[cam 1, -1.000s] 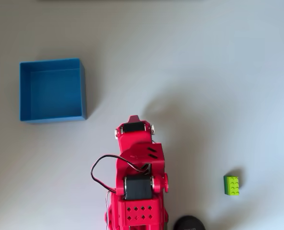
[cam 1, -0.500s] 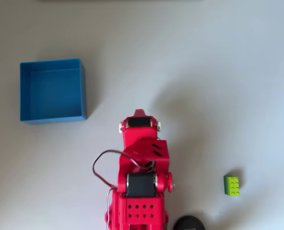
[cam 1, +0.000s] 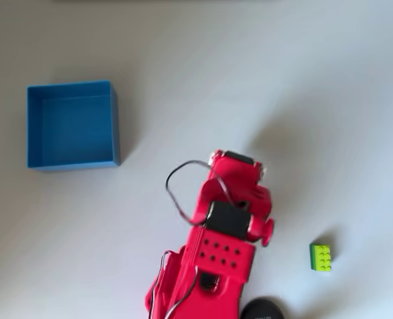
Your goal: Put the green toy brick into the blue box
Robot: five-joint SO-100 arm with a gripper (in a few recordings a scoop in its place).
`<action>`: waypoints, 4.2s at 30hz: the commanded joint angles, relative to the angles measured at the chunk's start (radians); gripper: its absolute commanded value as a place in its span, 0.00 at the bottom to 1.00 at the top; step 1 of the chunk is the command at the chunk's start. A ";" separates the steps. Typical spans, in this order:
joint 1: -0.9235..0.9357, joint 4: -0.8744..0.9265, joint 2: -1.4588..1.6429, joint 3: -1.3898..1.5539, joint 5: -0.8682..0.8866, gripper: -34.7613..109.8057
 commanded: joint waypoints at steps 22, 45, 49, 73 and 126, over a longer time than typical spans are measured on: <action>0.565 -0.005 -0.207 -0.114 -0.083 0.36; 0.785 -0.005 -0.426 -0.207 -0.163 0.39; 0.785 -0.005 -0.426 -0.213 -0.175 0.40; 0.882 -0.005 -0.430 -0.187 -0.198 0.42; 0.460 -0.011 -0.430 -0.396 -0.129 0.24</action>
